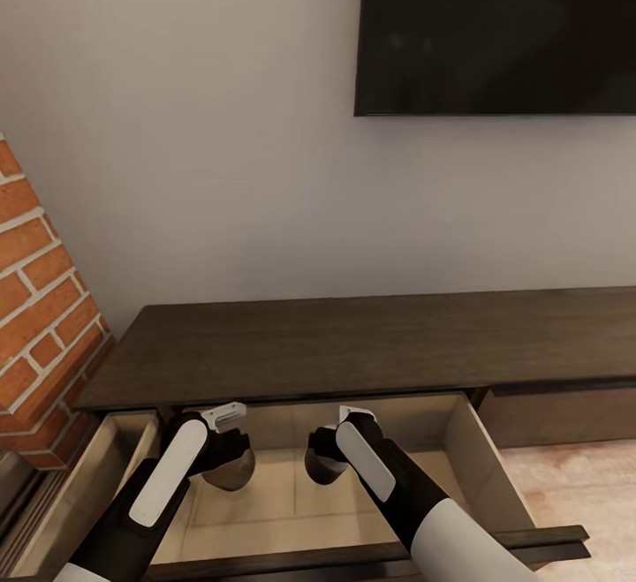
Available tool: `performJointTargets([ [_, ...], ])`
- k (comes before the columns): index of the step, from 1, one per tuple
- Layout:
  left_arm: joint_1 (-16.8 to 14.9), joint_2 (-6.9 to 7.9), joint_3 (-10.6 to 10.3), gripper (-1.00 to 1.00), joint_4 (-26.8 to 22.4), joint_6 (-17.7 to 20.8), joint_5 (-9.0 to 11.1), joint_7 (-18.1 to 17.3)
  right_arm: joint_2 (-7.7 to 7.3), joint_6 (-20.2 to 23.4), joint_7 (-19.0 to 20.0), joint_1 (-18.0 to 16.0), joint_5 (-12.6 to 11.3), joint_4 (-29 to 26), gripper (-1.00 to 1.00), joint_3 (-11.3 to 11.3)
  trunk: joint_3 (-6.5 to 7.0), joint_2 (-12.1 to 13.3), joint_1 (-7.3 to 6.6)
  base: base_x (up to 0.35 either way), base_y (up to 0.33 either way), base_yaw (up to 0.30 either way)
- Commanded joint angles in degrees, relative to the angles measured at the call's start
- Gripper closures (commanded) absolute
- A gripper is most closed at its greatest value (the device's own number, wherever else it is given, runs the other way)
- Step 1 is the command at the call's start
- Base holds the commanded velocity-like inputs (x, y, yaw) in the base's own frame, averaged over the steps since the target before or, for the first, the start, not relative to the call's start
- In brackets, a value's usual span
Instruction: Place each of the two pumpkins and all three candles from the living room inside a cabinet in the living room (use any cabinet), then make sure every cabinet is closed, and position the cauldron so it is next to a table in the living room.
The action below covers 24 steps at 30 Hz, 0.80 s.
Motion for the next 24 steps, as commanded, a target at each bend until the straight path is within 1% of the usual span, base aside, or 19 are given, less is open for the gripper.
performJointTargets([
  [1,-0.05,0.05,-0.12,1.00,-0.06,0.06,0.52,0.56,-0.02,0.02,-0.57,-0.05,-0.51,-0.04,1.00,0.14,-0.06,-0.03,-0.01,0.002,-0.001,0.000],
  [3,-0.05,0.09,-0.12,1.00,-0.06,0.06,0.52,0.56,-0.02,0.02,-0.57,-0.05,-0.51,-0.02,1.00,0.14,-0.06,-0.03,-0.01,0.000,0.000,0.000],
  [18,-0.05,0.31,-0.09,1.00,-0.06,0.08,0.52,0.56,-0.02,-1.48,-0.91,-0.05,-0.52,0.59,1.00,0.14,-3.38,-0.23,0.37,0.000,0.000,0.000],
  [24,-0.06,0.32,-0.04,1.00,-0.06,0.08,0.52,0.56,-0.03,-2.99,-0.93,-0.05,-0.48,1.41,1.00,0.19,-4.71,-0.31,0.53,0.000,0.000,0.000],
])
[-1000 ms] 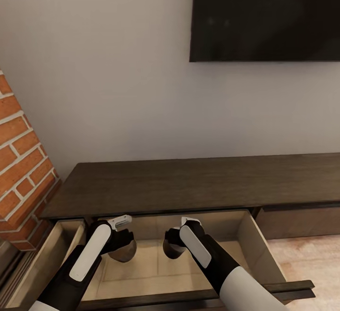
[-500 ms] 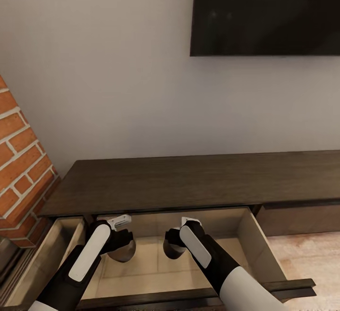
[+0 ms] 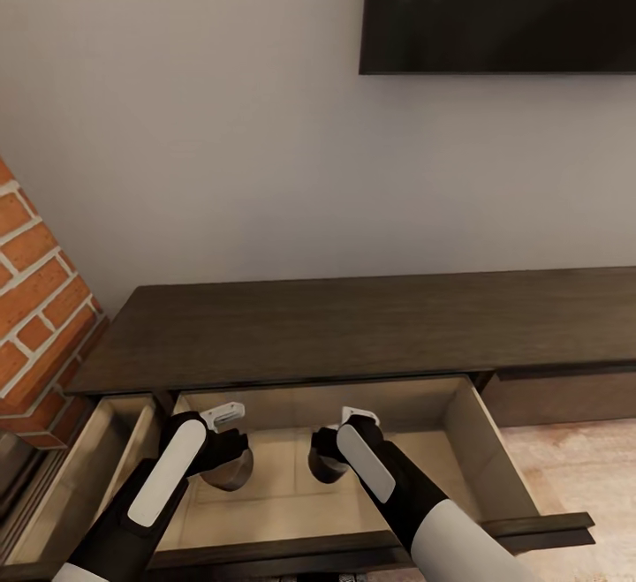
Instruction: Place each of the two pumpkins and all three candles from the living room inside a cabinet in the living room (use any cabinet), then make sure every cabinet is closed, and position the cauldron so it is next to a table in the living room.
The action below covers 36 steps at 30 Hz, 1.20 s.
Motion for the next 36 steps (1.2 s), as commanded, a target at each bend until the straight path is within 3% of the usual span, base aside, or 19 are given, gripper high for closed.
performJointTargets([
  [1,-0.04,0.05,-0.12,1.00,-0.06,0.02,0.51,0.55,-0.04,-0.10,-0.52,-0.06,-0.42,0.05,1.00,0.16,-0.28,-0.04,0.01,0.000,0.000,0.000],
  [6,-0.04,0.04,-0.12,1.00,-0.06,0.02,0.51,0.55,-0.01,-0.29,-0.52,-0.06,-0.04,0.11,1.00,0.18,-1.39,-0.11,0.14,0.000,0.000,0.000],
  [10,-0.04,-0.03,-0.11,1.00,-0.06,0.02,0.51,0.55,0.00,-1.75,-0.46,-0.06,2.75,0.17,1.00,0.12,-1.39,-0.11,0.14,0.000,0.000,0.000],
  [18,-0.04,0.01,-0.11,1.00,-0.06,0.02,0.51,0.55,0.00,-2.29,-0.43,-0.06,3.29,0.18,1.00,0.09,-1.39,-0.11,0.14,0.000,0.000,0.000],
  [19,-0.04,0.02,-0.11,1.00,-0.06,0.01,0.51,0.55,0.00,-2.29,-0.41,-0.06,3.26,0.18,-1.00,0.09,-1.39,-0.11,0.14,0.000,0.000,0.000],
  [36,-0.04,0.05,-0.11,1.00,-0.09,-0.03,0.45,0.55,0.00,-2.22,-0.08,-0.06,3.21,0.18,-1.00,0.10,-1.39,-0.11,0.14,0.000,0.000,0.000],
])
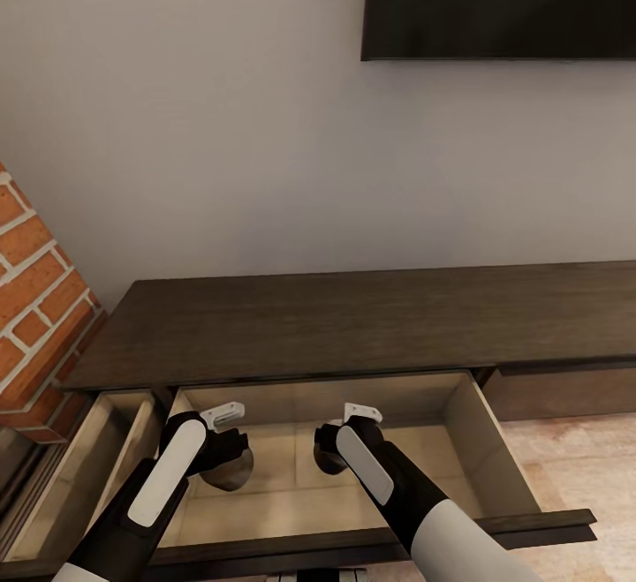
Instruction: Place each of the two pumpkins and all three candles from the living room inside a cabinet in the living room (use any cabinet), then make sure every cabinet is closed, and position the cauldron so it is next to a table in the living room.
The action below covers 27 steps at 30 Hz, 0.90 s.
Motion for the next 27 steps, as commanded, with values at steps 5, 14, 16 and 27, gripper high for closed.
performJointTargets([
  [5,-0.05,0.05,-0.12,-1.00,-0.11,0.03,0.56,0.56,-0.02,0.04,-0.48,-0.05,-0.44,-0.07,-1.00,0.15,-0.05,-0.02,-0.01,0.000,0.000,0.000],
  [14,-0.05,0.05,-0.03,-1.00,-0.12,0.03,0.51,0.56,-0.02,0.47,-0.48,-0.05,-0.58,-0.07,-1.00,0.18,-0.05,-0.02,-0.01,0.000,0.000,0.000],
  [16,-0.05,0.05,-0.03,-1.00,-0.08,0.03,0.51,0.56,-0.02,0.68,-0.54,-0.05,-0.66,-0.07,-1.00,0.21,-0.05,-0.02,-0.01,0.000,0.000,0.000],
  [27,-0.05,0.02,-0.03,-1.00,-0.03,0.03,0.54,0.56,0.06,1.49,-6.00,-2.04,-0.91,3.16,-1.00,0.31,-0.05,-0.02,-0.01,0.000,0.000,0.000],
])
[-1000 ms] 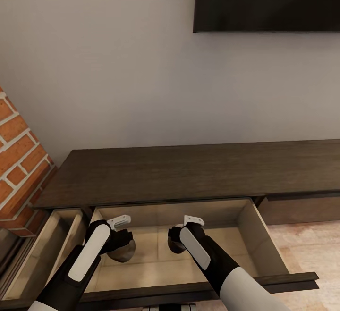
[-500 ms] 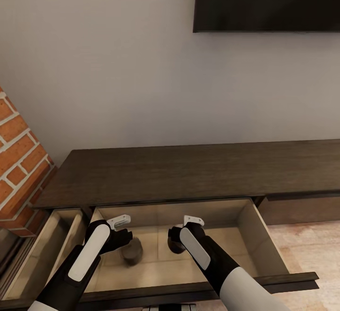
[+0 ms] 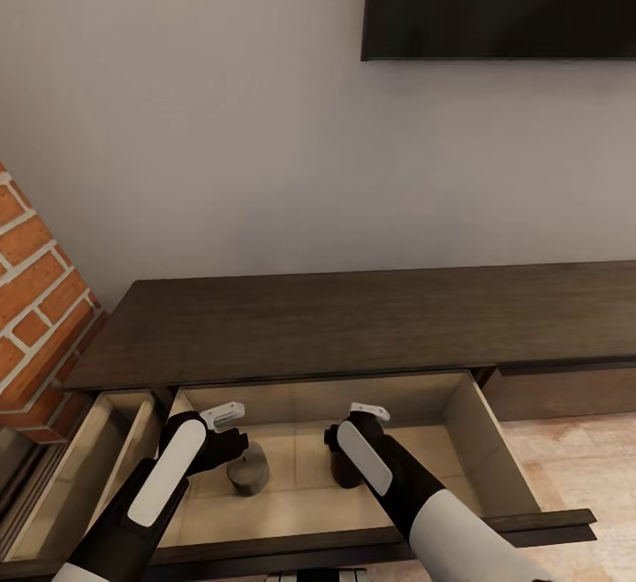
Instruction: Place each of the two pumpkins and all three candles from the living room inside a cabinet in the living room (use any cabinet), then make sure every cabinet is closed, and position the cauldron so it is next to a table in the living room.
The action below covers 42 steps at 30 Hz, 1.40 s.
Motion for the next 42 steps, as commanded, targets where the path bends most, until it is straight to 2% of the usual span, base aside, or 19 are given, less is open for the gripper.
performJointTargets([
  [1,-0.05,0.06,-0.12,-1.00,-0.06,0.06,0.52,0.60,-0.02,0.12,-0.59,-0.10,-0.46,0.02,-1.00,0.17,-0.05,-0.02,-0.01,0.000,0.000,0.000],
  [4,-0.05,0.02,-0.14,-1.00,-0.06,0.06,0.52,0.60,-0.02,0.08,-0.64,-0.16,-0.63,0.14,-1.00,0.18,-0.05,-0.02,-0.01,0.000,0.000,0.000],
  [8,-0.05,0.06,-0.12,-1.00,-0.06,0.06,0.49,0.60,-0.02,0.14,1.84,-0.17,-0.66,0.22,-1.00,0.18,-0.05,-0.02,-0.01,0.000,0.000,0.000],
  [12,-0.05,0.08,-0.12,-1.00,-0.06,0.06,0.48,0.60,-0.02,0.15,2.42,-0.18,-0.62,0.23,-1.00,0.18,-0.05,-0.02,-0.01,0.000,0.000,0.000],
  [42,-0.22,-0.22,0.32,-1.00,-0.03,0.41,0.72,1.39,-0.06,0.94,2.50,-0.18,-0.93,0.32,-1.00,0.18,6.60,0.38,-0.78,-0.021,0.000,0.000],
])
